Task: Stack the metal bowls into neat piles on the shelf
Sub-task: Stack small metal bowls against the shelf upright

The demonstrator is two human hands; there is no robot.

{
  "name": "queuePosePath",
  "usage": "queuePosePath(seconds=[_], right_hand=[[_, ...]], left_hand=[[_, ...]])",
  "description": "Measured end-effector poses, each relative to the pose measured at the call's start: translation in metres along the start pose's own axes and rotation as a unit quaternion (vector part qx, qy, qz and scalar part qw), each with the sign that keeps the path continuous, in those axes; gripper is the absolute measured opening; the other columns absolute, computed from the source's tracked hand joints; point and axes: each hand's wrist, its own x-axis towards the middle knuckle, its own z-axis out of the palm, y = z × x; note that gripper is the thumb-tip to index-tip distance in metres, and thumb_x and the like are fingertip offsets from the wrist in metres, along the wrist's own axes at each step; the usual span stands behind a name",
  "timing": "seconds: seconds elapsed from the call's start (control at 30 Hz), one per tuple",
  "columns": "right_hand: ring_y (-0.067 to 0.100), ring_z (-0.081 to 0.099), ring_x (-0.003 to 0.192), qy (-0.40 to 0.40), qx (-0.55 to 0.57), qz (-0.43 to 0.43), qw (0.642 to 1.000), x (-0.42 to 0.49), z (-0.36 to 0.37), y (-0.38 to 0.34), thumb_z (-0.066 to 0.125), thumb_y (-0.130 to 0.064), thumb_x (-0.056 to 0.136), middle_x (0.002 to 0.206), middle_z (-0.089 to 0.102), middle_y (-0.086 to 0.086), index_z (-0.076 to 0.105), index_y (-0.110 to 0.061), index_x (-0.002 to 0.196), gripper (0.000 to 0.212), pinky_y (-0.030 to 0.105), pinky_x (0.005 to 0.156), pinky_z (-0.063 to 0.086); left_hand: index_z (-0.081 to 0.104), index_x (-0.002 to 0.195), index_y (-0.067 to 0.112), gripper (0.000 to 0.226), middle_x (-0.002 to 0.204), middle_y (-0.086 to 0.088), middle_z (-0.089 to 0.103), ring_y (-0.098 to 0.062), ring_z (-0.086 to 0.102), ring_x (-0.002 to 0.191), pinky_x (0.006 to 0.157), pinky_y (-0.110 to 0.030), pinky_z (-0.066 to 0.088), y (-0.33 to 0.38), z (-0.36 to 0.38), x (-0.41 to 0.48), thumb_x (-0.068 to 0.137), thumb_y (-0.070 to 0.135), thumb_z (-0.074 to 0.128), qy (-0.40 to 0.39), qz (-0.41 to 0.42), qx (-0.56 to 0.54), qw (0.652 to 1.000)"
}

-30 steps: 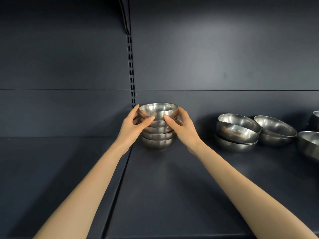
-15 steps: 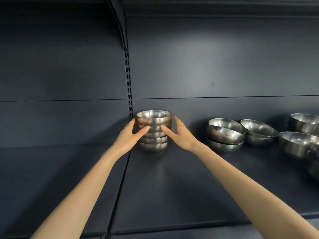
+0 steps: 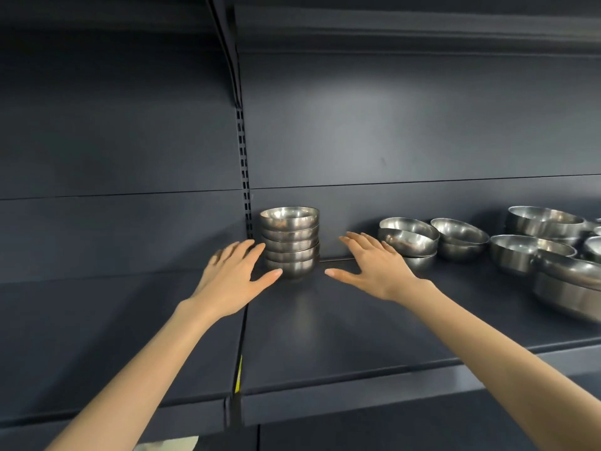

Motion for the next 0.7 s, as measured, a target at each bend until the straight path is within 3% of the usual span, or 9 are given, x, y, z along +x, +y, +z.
queuePosePath(seconds=[0.2, 0.43, 0.5, 0.7], right_hand=[[0.019, -0.002, 0.151, -0.027, -0.021, 0.035, 0.999, -0.036, 0.001, 0.009, 0.034, -0.074, 0.086, 0.164, 0.004, -0.005, 0.01, -0.024, 0.156, 0.089, 0.047, 0.121, 0.004], [0.018, 0.005, 0.15, 0.014, -0.032, 0.071, 0.997, -0.065, -0.008, 0.04, 0.034, -0.075, 0.085, 0.162, 0.012, -0.006, 0.015, -0.024, 0.155, 0.088, 0.045, 0.121, 0.008], [0.018, 0.007, 0.15, 0.021, -0.03, 0.087, 0.996, -0.071, -0.013, 0.053, 0.037, -0.073, 0.086, 0.162, 0.011, -0.006, 0.013, -0.024, 0.155, 0.087, 0.046, 0.12, 0.009], [0.016, 0.012, 0.149, 0.044, 0.004, 0.128, 0.991, -0.073, -0.022, 0.1, 0.041, -0.072, 0.085, 0.161, 0.015, -0.007, 0.016, -0.024, 0.154, 0.087, 0.044, 0.12, 0.017]], left_hand=[[0.017, 0.153, 0.026, 0.122, 0.16, 0.002, 0.015, -0.02, 0.01, 0.148, 0.118, -0.039, 0.011, 0.013, 0.011, -0.017, 0.054, 0.09, -0.017, 0.0, 0.029, 0.006, 1.0], [0.015, 0.153, 0.028, 0.134, 0.16, 0.004, 0.015, -0.02, 0.01, 0.147, 0.118, -0.039, 0.012, 0.034, 0.015, -0.01, 0.042, 0.088, -0.033, -0.005, 0.047, 0.017, 0.999], [0.017, 0.152, 0.028, 0.13, 0.16, 0.004, 0.016, -0.019, 0.012, 0.147, 0.117, -0.037, 0.014, 0.044, 0.011, -0.005, 0.047, 0.089, -0.029, -0.002, 0.056, 0.01, 0.998], [0.021, 0.152, 0.026, 0.084, 0.159, 0.005, 0.019, -0.014, 0.015, 0.146, 0.116, -0.034, 0.017, 0.085, 0.017, 0.02, 0.084, 0.075, 0.019, -0.012, 0.089, -0.036, 0.995]])
